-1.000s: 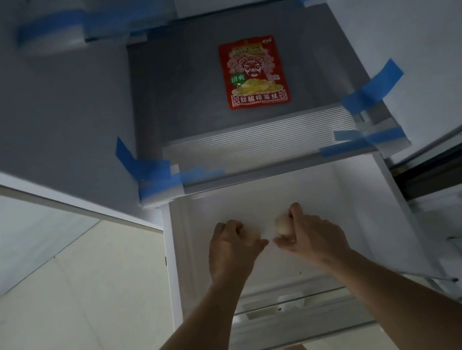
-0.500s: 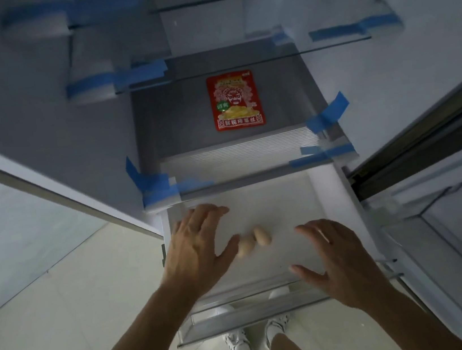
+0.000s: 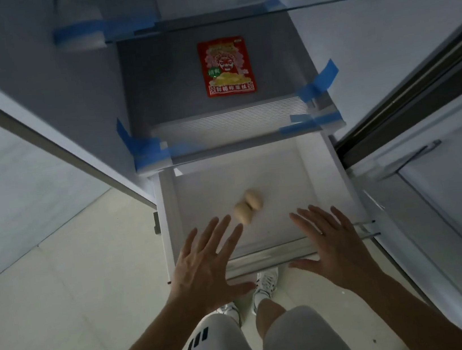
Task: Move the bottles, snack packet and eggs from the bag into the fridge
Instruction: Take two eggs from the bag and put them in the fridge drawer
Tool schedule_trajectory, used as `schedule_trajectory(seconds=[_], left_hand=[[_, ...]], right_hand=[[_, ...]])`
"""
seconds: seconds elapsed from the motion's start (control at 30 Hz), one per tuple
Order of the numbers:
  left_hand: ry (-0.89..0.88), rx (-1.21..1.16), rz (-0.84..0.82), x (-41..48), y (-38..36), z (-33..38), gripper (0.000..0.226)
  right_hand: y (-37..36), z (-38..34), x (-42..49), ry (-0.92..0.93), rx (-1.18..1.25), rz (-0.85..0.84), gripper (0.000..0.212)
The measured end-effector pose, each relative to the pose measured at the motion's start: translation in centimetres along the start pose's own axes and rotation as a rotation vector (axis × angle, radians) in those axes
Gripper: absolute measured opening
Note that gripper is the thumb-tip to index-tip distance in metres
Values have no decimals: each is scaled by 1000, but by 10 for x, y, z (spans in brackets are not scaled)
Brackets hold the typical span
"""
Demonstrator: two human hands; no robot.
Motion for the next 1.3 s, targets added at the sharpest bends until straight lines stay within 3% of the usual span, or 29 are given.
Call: schedule_trajectory(seconds=[0.73, 0.93, 1.07, 1.3], left_hand=[[-33, 79, 71, 14, 3, -11, 101], [67, 74, 98, 40, 19, -22, 95], [64, 108, 96, 59, 24, -27, 88], [126, 134, 244, 90, 49, -34, 87]], right_hand=[[-7, 4, 11, 30, -172, 37, 97], [8, 20, 32, -80, -146, 143, 90], [13, 35, 58, -47, -155, 145, 90], [27, 48, 107, -40, -217, 222, 91]])
Point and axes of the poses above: each hand's wrist, its own x-axis towards the middle knuckle, its own y-axis out of the back of the hand, z = x × y, the point moved 5 cm from there along x, towards the middle knuckle, and after that the axes turned 14 degrees about y, right-handed, at the moved point
